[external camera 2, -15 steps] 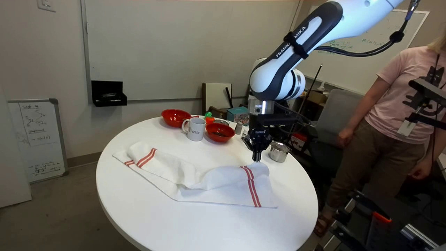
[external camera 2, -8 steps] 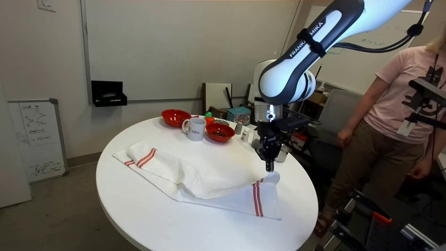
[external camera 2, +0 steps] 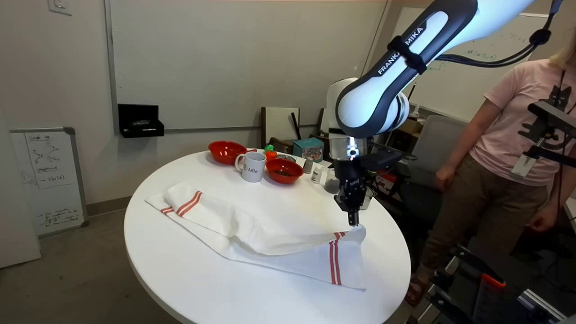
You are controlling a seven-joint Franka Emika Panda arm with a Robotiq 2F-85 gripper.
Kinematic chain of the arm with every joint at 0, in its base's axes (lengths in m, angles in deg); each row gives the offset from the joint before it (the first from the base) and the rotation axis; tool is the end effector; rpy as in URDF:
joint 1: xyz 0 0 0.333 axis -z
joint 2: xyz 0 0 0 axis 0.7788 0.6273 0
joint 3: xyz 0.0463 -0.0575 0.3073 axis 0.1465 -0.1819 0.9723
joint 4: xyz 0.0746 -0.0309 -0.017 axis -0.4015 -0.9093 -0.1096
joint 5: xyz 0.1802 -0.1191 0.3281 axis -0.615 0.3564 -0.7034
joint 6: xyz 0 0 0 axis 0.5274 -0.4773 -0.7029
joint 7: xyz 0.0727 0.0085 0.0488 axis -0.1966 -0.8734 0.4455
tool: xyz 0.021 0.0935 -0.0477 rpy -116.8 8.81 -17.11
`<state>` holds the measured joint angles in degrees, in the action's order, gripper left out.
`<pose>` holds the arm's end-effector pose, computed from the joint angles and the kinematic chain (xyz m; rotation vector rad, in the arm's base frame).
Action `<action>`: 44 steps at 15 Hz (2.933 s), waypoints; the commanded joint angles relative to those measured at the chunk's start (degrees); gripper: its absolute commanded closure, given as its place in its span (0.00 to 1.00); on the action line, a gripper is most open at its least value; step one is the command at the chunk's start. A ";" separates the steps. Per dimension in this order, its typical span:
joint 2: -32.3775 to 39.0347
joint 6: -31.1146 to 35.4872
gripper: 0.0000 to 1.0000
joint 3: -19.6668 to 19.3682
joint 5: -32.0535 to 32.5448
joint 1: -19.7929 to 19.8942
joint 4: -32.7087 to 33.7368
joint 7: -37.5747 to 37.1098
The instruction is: Fold up the white towel on the table.
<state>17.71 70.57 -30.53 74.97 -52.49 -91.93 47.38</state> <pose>0.4978 -0.0135 0.1084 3.0165 0.0022 -0.6910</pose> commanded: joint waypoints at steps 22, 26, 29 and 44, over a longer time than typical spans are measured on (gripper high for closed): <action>3.00 7.62 0.00 -2.88 -4.06 -0.30 7.92 -19.55; 4.63 8.61 0.00 -4.64 -6.43 -1.84 5.96 -30.10; 5.86 8.24 0.00 -4.95 -10.73 -1.54 4.67 -35.34; 9.75 6.51 0.00 -5.47 -12.74 -2.67 3.04 -41.63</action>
<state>25.13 80.35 -35.43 59.65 -54.58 -90.87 4.60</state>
